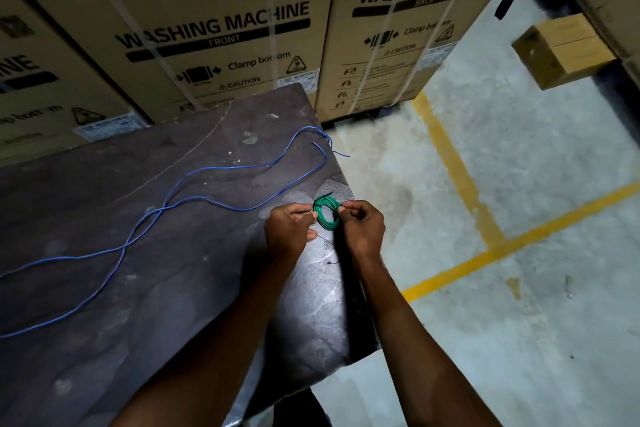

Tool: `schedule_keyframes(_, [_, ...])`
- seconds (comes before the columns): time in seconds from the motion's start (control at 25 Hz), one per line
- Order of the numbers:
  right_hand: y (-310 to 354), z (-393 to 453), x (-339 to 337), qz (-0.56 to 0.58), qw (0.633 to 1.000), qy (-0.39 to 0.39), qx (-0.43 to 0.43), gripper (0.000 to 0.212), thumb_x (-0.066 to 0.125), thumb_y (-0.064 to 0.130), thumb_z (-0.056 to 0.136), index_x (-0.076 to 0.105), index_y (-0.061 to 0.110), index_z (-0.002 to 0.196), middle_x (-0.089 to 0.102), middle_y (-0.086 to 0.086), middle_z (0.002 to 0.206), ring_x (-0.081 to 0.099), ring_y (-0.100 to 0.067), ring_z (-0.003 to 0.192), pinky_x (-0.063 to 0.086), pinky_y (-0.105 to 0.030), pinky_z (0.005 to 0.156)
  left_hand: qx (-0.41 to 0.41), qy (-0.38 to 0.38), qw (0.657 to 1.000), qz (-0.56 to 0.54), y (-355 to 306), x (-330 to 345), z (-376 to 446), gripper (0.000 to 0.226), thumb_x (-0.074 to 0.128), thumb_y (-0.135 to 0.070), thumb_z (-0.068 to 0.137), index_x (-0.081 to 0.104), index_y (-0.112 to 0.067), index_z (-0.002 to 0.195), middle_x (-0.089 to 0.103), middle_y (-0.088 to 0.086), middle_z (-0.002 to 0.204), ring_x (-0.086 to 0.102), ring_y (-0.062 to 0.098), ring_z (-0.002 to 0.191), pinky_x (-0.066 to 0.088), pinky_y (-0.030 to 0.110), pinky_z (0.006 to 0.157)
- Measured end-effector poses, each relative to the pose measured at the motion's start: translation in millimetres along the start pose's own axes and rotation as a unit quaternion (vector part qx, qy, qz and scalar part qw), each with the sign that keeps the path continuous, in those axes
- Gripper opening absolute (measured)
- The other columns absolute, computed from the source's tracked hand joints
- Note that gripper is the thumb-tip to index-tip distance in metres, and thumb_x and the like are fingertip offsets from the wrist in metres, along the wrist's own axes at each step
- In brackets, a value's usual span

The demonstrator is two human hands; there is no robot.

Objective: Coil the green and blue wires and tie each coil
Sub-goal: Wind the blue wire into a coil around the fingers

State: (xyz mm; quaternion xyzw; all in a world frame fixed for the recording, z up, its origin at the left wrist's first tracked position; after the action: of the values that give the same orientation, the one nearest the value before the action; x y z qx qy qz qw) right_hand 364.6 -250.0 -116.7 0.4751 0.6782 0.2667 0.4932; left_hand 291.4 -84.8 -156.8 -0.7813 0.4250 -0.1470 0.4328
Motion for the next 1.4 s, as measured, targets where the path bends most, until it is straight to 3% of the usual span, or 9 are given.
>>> schedule_keyframes(0.12, [6, 1, -7, 0.001, 1.0, -0.008, -0.006, 0.006, 0.071, 0.009, 0.087, 0.077, 0.011, 0.088, 0.074, 0.004, 0.077, 0.063, 0.011, 0.062, 0.044, -0.003, 0.064, 0.017, -0.012, 1.0, 0.006, -6, -14, -2, 0.015, 0.076, -0.01, 0.086, 0.077, -0.009, 0.101, 0.076, 0.013, 0.075, 0.065, 0.018, 0.045, 0.055, 0.025, 0.048])
schedule_keyframes(0.24, [10, 5, -12, 0.001, 1.0, -0.009, -0.009, 0.007, 0.07, 0.015, 0.088, 0.077, 0.015, 0.087, 0.076, 0.005, 0.079, 0.068, -0.001, 0.071, 0.052, -0.02, 0.074, 0.11, -0.024, 0.993, 0.028, -27, -31, 10, 0.015, 0.073, -0.013, 0.09, 0.075, -0.013, 0.104, 0.073, 0.012, 0.071, 0.055, 0.012, 0.035, 0.048, 0.025, 0.048])
schedule_keyframes(0.44, [20, 14, -10, 0.03, 0.999, 0.008, -0.02, 0.008, 0.069, 0.024, 0.084, 0.074, 0.022, 0.079, 0.076, 0.003, 0.076, 0.073, -0.018, 0.078, 0.059, -0.036, 0.081, 0.183, -0.034, 0.97, 0.155, -60, -30, 41, 0.034, 0.073, -0.038, 0.084, 0.074, -0.024, 0.116, 0.072, 0.001, 0.067, 0.059, 0.011, 0.045, 0.053, 0.029, 0.056])
schedule_keyframes(0.6, [31, 22, -7, 0.026, 0.998, 0.019, -0.05, 0.009, 0.069, 0.021, 0.086, 0.074, 0.025, 0.079, 0.076, 0.007, 0.079, 0.071, -0.012, 0.076, 0.06, -0.04, 0.081, 0.201, -0.016, 0.957, 0.209, -69, -24, 44, 0.011, 0.071, -0.03, 0.088, 0.076, -0.021, 0.084, 0.07, -0.006, 0.059, 0.053, -0.005, 0.038, 0.051, 0.026, 0.054])
schedule_keyframes(0.76, [85, 15, -1, -0.045, 0.968, 0.102, -0.226, 0.027, 0.068, 0.01, 0.089, 0.073, 0.022, 0.112, 0.069, 0.013, 0.113, 0.062, 0.002, 0.099, 0.052, -0.03, 0.089, 0.239, 0.015, 0.953, 0.183, -91, -36, 16, 0.013, 0.07, -0.025, 0.092, 0.075, -0.018, 0.081, 0.066, -0.003, 0.057, 0.05, 0.001, 0.036, 0.045, 0.02, 0.046])
schedule_keyframes(0.88, [138, -2, 20, -0.182, 0.872, 0.195, -0.41, 0.039, 0.067, 0.023, 0.091, 0.066, 0.026, 0.13, 0.056, -0.003, 0.141, 0.05, -0.011, 0.127, 0.037, -0.026, 0.108, 0.267, 0.031, 0.954, 0.134, -121, -59, -16, 0.01, 0.071, -0.021, 0.092, 0.077, -0.017, 0.085, 0.067, 0.008, 0.061, 0.051, 0.008, 0.039, 0.043, 0.02, 0.044])
schedule_keyframes(1.08, [215, -38, 34, -0.249, 0.793, 0.17, -0.529, 0.018, 0.063, 0.036, 0.095, 0.074, 0.021, 0.092, 0.074, 0.0, 0.107, 0.065, -0.03, 0.101, 0.049, -0.041, 0.088, 0.309, -0.015, 0.947, 0.091, -163, -132, -53, 0.007, 0.074, -0.02, 0.091, 0.079, -0.02, 0.086, 0.07, 0.003, 0.064, 0.057, 0.013, 0.043, 0.047, 0.026, 0.047])
schedule_keyframes(1.24, [265, -102, 48, -0.328, 0.7, 0.169, -0.612, 0.026, 0.059, 0.038, 0.096, 0.076, 0.02, 0.088, 0.077, -0.009, 0.1, 0.066, -0.03, 0.116, 0.051, -0.039, 0.095, 0.371, -0.062, 0.919, 0.12, -189, -203, -90, 0.005, 0.075, -0.026, 0.089, 0.077, -0.024, 0.085, 0.069, -0.005, 0.075, 0.062, 0.006, 0.066, 0.049, 0.028, 0.064])
schedule_keyframes(1.4, [300, -174, 67, -0.252, 0.747, 0.242, -0.566, 0.033, 0.055, 0.035, 0.102, 0.064, 0.013, 0.079, 0.064, -0.003, 0.069, 0.06, -0.023, 0.068, 0.051, -0.039, 0.07, 0.365, -0.03, 0.929, 0.05, -207, -260, -126, 0.008, 0.068, -0.021, 0.094, 0.07, -0.017, 0.088, 0.07, 0.003, 0.073, 0.06, 0.01, 0.065, 0.048, 0.026, 0.064])
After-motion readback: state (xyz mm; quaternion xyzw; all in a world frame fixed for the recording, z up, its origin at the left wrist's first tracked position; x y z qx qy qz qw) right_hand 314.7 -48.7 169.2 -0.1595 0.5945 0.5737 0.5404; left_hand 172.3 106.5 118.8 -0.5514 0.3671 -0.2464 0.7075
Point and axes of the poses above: each hand's wrist, its own z-axis towards the middle knuckle, its own x-axis out of the palm, y = z × x, the point moved 6 cm from there along z, towards the middle knuckle
